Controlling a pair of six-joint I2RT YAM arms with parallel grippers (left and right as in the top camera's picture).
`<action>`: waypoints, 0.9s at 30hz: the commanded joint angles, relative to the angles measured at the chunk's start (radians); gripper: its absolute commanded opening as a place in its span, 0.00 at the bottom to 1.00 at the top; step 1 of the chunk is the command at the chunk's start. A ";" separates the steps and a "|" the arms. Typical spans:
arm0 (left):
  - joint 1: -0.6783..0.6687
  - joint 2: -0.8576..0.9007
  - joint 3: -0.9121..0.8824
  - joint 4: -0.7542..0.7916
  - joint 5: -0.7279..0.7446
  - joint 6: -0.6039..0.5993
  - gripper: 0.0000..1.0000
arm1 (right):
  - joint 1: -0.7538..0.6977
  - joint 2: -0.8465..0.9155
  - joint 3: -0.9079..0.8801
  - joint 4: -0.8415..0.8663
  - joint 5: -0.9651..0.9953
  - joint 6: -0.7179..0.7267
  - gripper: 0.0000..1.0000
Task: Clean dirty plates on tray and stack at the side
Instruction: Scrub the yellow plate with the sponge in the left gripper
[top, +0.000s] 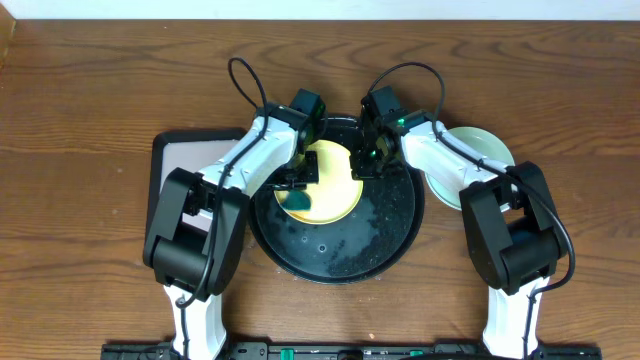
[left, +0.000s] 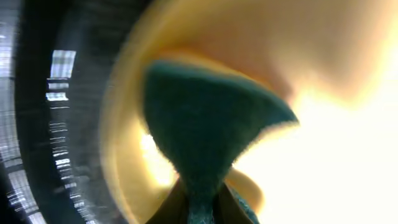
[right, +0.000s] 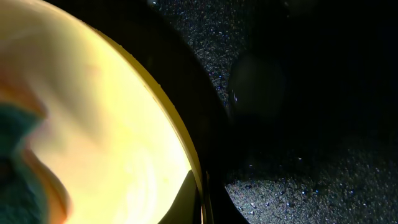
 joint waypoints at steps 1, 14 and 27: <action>-0.014 0.027 -0.012 0.001 0.296 0.208 0.07 | 0.010 0.026 -0.030 -0.016 0.031 0.006 0.01; -0.013 0.027 -0.012 0.168 -0.069 -0.019 0.07 | 0.010 0.026 -0.030 -0.017 0.032 0.005 0.01; -0.013 -0.096 0.055 -0.005 -0.342 -0.109 0.07 | 0.014 0.026 -0.030 -0.020 0.053 0.014 0.01</action>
